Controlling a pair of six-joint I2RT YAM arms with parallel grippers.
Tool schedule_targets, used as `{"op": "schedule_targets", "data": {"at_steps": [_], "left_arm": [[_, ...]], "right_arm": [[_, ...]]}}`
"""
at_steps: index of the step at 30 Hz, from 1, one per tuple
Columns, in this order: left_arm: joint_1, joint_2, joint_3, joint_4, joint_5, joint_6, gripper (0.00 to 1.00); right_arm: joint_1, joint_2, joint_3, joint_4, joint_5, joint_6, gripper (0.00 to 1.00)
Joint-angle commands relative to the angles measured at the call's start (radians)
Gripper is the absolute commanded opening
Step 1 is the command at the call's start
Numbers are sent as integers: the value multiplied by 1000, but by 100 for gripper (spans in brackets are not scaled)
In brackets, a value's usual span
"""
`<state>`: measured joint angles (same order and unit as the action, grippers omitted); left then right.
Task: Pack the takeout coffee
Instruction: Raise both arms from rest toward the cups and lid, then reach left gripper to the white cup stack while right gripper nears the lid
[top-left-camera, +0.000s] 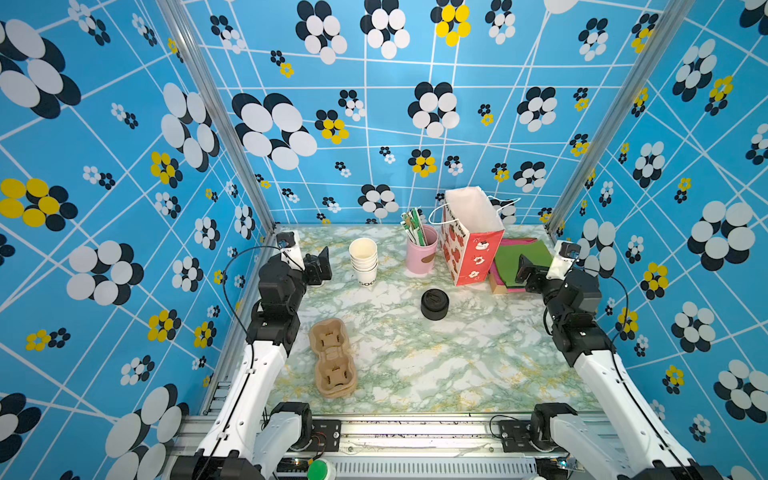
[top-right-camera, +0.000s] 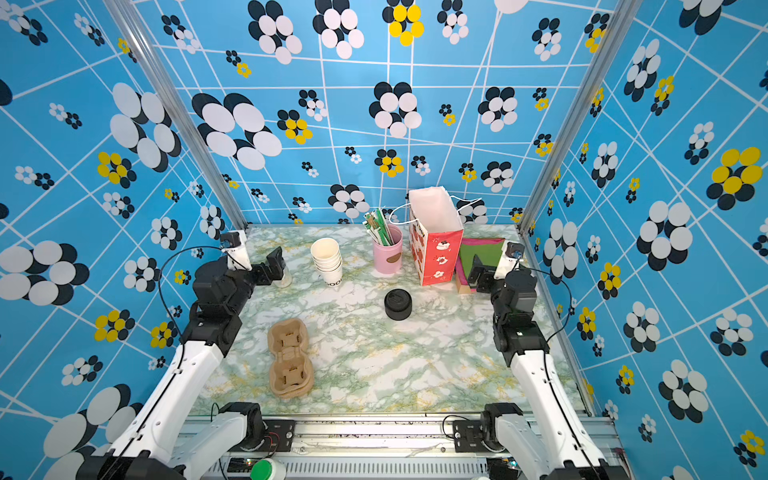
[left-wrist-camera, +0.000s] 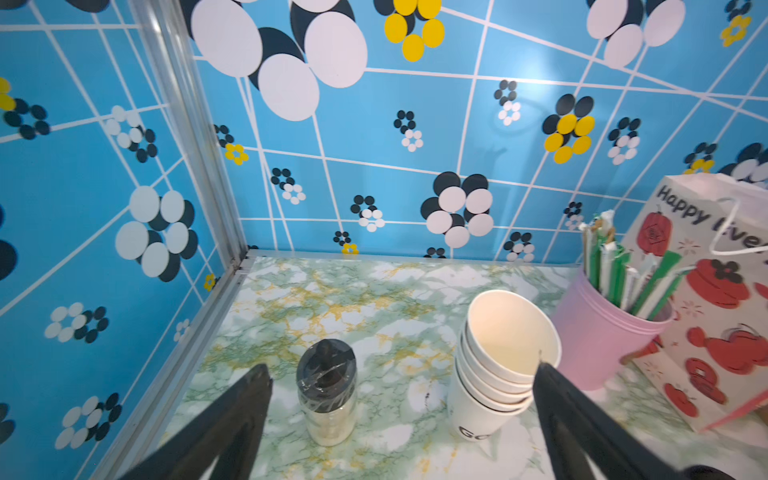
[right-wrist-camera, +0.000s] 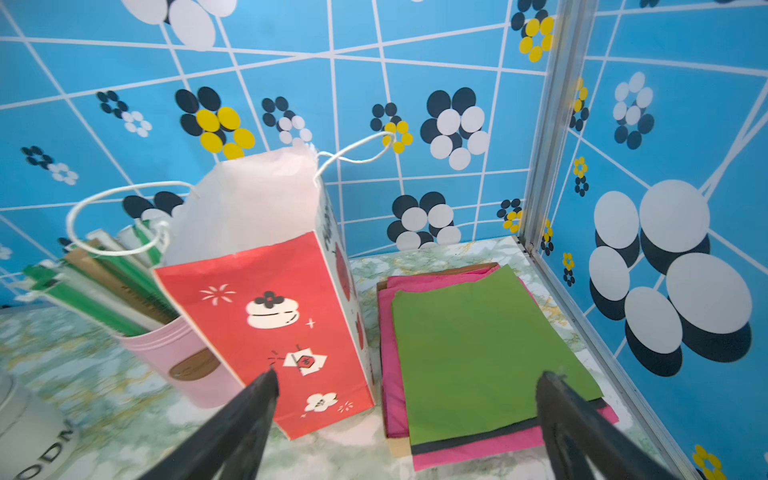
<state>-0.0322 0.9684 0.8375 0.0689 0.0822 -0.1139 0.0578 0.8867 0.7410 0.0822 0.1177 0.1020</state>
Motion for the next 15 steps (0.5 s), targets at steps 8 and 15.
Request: {"op": "schedule_targets", "data": {"at_steps": [8,15], "left_arm": [[2,98,137,-353,352,-139,98],[-34,226,347,-536,248,-259,91]], "right_arm": [[362,58,327,-426,16,-82,93],[619,280,500,-466,142,-185,94]]}}
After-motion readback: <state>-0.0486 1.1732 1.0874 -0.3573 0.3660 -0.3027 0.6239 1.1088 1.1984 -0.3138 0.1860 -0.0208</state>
